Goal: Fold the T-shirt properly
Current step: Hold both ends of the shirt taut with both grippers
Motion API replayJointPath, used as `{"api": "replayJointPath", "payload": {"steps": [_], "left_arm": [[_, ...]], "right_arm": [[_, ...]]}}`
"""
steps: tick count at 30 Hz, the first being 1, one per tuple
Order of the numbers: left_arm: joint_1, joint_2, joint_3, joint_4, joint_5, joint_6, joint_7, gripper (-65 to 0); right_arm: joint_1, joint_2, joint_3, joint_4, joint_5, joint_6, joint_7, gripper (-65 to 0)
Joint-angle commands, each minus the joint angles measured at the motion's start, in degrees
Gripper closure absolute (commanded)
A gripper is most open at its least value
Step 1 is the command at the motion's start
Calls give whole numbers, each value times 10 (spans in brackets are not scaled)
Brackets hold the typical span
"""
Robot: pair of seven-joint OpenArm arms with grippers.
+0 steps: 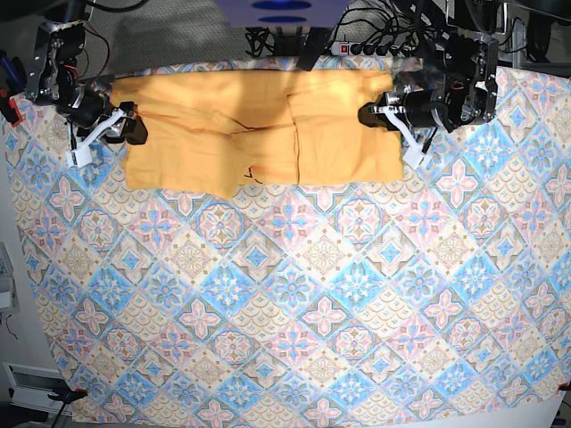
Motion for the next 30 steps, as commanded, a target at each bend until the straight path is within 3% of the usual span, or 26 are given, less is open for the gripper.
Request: {"api": "replayJointPath", "payload": {"steps": [1, 6, 12, 17, 20, 30], "left_arm": [[-2, -1, 0, 6, -3, -1, -2, 0], [-1, 0, 0, 6, -3, -1, -2, 0], [-1, 0, 0, 6, -4, -1, -2, 0], [-1, 0, 0, 6, -4, -1, -2, 0], [-1, 0, 0, 6, -4, -1, -2, 0], [-1, 0, 0, 6, -4, -1, -2, 0]], "right_arm": [[-2, 9, -5, 4, -6, -1, -15, -344], [0, 9, -48, 6, -6, -1, -44, -238], [9, 9, -83, 7, -5, 1, -46, -212], [9, 10, -82, 7, 21, 57, -46, -108], [12, 12, -79, 7, 32, 59, -46, -59], [41, 23, -76, 4, 31, 59, -38, -51]]}}
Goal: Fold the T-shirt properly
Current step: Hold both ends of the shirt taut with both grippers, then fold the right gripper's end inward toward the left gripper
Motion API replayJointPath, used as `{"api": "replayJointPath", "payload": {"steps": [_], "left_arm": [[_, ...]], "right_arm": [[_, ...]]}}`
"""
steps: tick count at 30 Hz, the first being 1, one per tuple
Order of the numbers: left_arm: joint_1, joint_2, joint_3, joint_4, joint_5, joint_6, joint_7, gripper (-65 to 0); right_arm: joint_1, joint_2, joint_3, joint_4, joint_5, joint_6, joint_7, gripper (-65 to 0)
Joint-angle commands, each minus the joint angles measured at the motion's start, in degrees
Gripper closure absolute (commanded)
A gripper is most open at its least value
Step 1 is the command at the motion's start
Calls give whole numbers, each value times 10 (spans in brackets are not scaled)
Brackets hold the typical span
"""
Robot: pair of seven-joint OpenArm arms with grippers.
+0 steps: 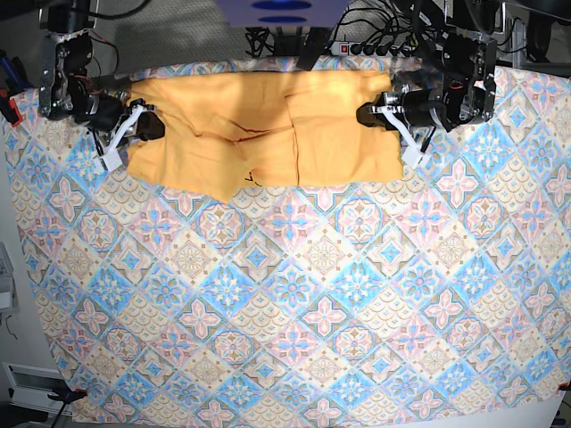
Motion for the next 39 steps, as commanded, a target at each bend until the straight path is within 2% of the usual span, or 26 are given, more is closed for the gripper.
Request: {"api": "replayJointPath", "payload": {"steps": [1, 3, 6, 8, 11, 16, 18, 21, 23, 29, 33, 39], "left_arm": [[-1, -2, -1, 6, -4, -1, -2, 0], [-1, -2, -1, 6, -4, -1, -2, 0], [-1, -2, -1, 6, -4, -1, -2, 0], [-1, -2, -1, 6, -4, -1, -2, 0], [-1, -2, -1, 6, -4, -1, -2, 0], [-1, -2, -1, 6, -4, -1, -2, 0], [-1, -2, -1, 6, -4, -1, -3, 0], [-1, -2, -1, 6, -4, -1, -3, 0], [-1, -2, -1, 6, -4, -1, -3, 0], [-1, 1, -1, 6, -4, -1, -3, 0], [-1, 8, -1, 6, -2, -1, -3, 0], [-1, 9, -1, 6, -2, -1, -3, 0]], "right_arm": [[5, 9, 13, 7, 11, 6, 12, -69], [5, 9, 43, 8, -3, 5, 12, -141], [5, 8, 79, 9, -31, -27, 9, -276], [5, 8, 88, 9, -42, -26, 5, -333], [5, 9, 89, 4, -44, -26, 5, -374], [4, 9, 83, 2, -43, -26, -5, -392], [4, 9, 83, 4, -40, -23, -22, -390], [4, 5, 83, 4, -40, 6, -35, -388], [4, 5, 82, 3, -40, 6, -36, -370], [4, 2, 51, 8, -39, 6, -36, -247], [5, 2, 51, 8, -39, 6, -36, -192], [13, 3, 53, 9, -39, 6, -35, -44]]}}
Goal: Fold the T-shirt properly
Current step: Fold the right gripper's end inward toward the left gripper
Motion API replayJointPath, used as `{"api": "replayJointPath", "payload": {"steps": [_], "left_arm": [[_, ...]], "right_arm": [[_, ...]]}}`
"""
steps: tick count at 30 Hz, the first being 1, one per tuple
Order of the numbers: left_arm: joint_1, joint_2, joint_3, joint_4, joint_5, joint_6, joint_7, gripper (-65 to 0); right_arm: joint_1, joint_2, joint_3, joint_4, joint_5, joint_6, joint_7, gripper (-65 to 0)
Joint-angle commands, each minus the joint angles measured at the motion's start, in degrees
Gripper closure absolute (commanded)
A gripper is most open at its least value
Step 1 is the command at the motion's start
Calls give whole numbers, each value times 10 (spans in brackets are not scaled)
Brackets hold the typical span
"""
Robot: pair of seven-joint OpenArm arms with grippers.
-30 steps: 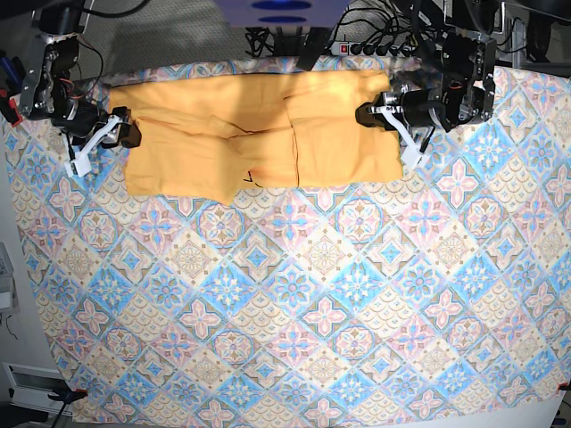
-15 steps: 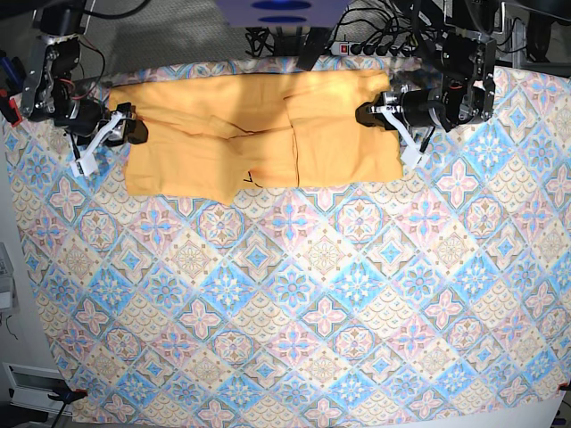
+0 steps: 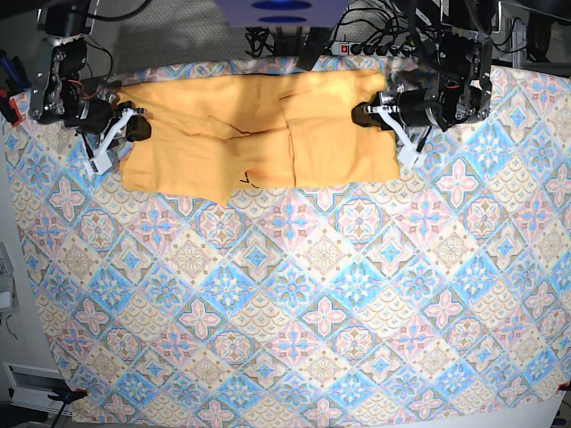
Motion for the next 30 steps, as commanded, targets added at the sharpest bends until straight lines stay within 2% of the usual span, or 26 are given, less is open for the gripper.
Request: {"api": "replayJointPath", "payload": {"steps": [1, 7, 11, 18, 25, 30], "left_arm": [[-1, -2, -1, 6, -2, -1, -1, 0], [-2, 7, 3, 6, -2, -1, -1, 0], [-8, 8, 29, 6, -2, -1, -1, 0], [-39, 26, 32, 5, -1, -1, -8, 0], [-69, 56, 34, 5, 20, 0, -4, 0], [-78, 63, 76, 5, 56, 0, -8, 0]], "right_arm": [[4, 11, 7, 8, 7, 6, 5, -37], [4, 12, 4, 83, 16, 6, 7, -30], [14, 12, 2, 129, 16, 6, 5, -30], [19, 10, 0, 165, 16, 6, 5, -30], [29, 9, -77, 238, 16, 6, 8, -30], [51, 8, -126, 285, 16, 6, 9, -30]]}}
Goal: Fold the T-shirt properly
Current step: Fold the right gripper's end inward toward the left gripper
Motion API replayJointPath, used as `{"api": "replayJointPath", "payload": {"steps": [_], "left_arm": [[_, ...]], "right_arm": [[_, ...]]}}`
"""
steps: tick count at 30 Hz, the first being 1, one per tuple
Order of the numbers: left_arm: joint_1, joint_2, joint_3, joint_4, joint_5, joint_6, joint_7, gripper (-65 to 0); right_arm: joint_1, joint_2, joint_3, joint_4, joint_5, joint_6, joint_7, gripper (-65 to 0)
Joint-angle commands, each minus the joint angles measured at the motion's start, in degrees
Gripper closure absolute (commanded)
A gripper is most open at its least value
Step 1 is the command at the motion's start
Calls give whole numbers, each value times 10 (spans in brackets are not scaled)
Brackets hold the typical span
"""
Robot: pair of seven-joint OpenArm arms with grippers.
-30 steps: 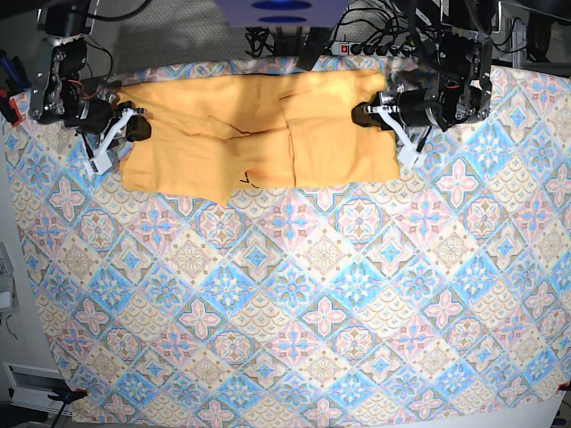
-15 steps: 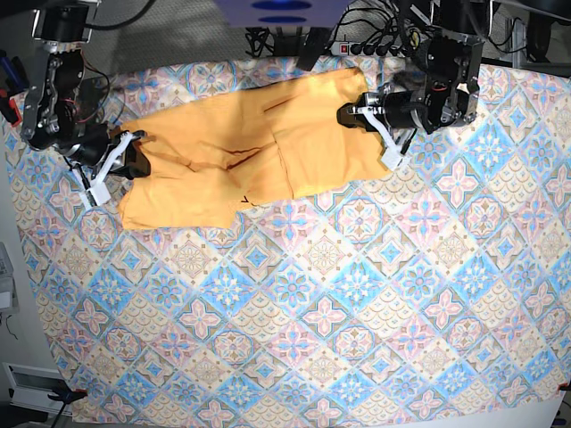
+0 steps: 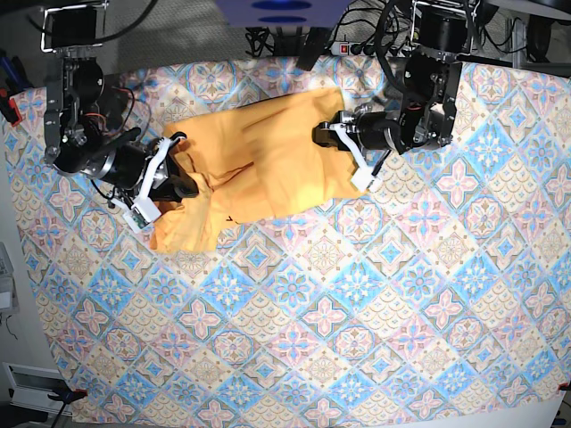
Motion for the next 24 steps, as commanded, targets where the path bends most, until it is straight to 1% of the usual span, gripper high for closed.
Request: {"api": "replayJointPath", "payload": {"steps": [1, 3, 6, 8, 11, 13, 14, 19, 24], "left_arm": [[-6, -1, 0, 8, -12, -4, -5, 0], [-7, 2, -2, 8, -11, -4, -7, 0], [-7, 3, -2, 7, -9, -4, -28, 0], [-8, 3, 0, -10, -10, -4, -32, 0], [-22, 6, 3, -47, -10, -4, -36, 0], [-23, 6, 3, -50, -11, -4, -37, 0], [-23, 6, 3, -49, -13, -4, -37, 0], [-24, 5, 0, -49, -14, -4, -37, 0], [-23, 5, -1, -48, -14, -4, -37, 0]], "right_arm": [[10, 7, -4, 14, 13, 4, 12, -30], [10, 5, -17, 16, 13, 4, 12, -30], [10, -17, -22, 24, 13, 4, 12, -30], [10, -31, -26, 30, 13, 4, 9, -30], [10, -47, -57, 33, 13, 4, 10, -31], [10, -60, -76, 33, 13, 4, 11, -31], [10, -65, -85, 33, 13, 4, 11, -31], [11, -67, -125, 29, 13, 4, 12, -32], [34, -96, -150, 8, 11, 4, 12, -33]]}}
